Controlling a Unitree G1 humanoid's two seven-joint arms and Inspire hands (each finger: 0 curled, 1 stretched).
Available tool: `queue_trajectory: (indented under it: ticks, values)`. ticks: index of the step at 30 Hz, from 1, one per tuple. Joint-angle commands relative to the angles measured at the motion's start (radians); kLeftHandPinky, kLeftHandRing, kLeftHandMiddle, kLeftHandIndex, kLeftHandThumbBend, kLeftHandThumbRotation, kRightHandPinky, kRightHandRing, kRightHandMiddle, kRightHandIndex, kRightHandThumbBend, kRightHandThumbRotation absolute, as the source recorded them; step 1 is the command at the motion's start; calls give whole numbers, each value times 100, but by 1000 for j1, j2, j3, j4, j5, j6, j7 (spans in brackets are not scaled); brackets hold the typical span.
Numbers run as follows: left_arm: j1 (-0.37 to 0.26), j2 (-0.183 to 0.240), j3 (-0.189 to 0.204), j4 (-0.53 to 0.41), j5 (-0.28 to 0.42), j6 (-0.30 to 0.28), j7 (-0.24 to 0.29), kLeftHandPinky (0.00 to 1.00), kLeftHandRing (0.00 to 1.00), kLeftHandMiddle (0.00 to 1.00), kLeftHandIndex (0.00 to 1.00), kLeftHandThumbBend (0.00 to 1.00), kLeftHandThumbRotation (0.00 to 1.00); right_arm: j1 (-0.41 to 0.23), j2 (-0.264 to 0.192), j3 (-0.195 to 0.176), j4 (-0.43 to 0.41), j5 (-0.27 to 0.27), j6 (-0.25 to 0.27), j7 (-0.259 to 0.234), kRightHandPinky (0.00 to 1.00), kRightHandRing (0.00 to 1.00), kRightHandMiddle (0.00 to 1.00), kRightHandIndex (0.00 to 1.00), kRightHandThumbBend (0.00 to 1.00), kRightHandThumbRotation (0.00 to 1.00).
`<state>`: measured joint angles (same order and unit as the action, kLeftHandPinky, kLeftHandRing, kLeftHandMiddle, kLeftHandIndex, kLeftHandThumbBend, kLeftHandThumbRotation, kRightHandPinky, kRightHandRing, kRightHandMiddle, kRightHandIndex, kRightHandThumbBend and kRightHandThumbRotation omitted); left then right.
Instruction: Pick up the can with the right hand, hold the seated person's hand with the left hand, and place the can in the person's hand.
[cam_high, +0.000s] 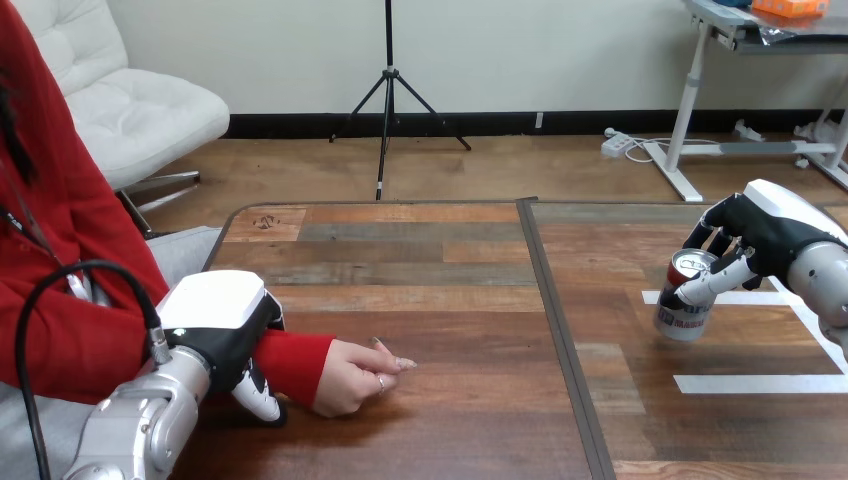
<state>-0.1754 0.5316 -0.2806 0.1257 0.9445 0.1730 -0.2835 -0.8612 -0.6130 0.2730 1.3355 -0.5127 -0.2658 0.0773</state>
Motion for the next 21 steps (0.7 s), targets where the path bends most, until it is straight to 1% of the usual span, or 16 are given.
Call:
queue_trajectory:
  ticks: [1,4,6,12,21]
  values:
    - [-40,4,-23,3,2,23,-37,18,26,36,51,85,0,-105,-20,-9,-54,7,-20,-25,34,37,42,48,72,0]
    - [-41,6,-25,-3,3,31,-55,16,24,35,56,86,0,-105,-20,-11,-53,8,-23,-25,34,37,42,48,72,0]
    - [-43,7,-28,-6,5,40,-71,16,24,34,57,86,0,-104,-21,-13,-53,10,-25,-24,34,37,42,48,72,0]
    - [-45,14,-33,-23,12,67,-113,15,23,34,57,84,0,-105,-19,-20,-53,19,-19,-16,34,38,43,48,72,0]
    - [-45,20,-32,-40,6,78,-135,14,22,34,57,85,0,-107,-17,-19,-53,20,-12,-15,35,38,43,48,71,0]
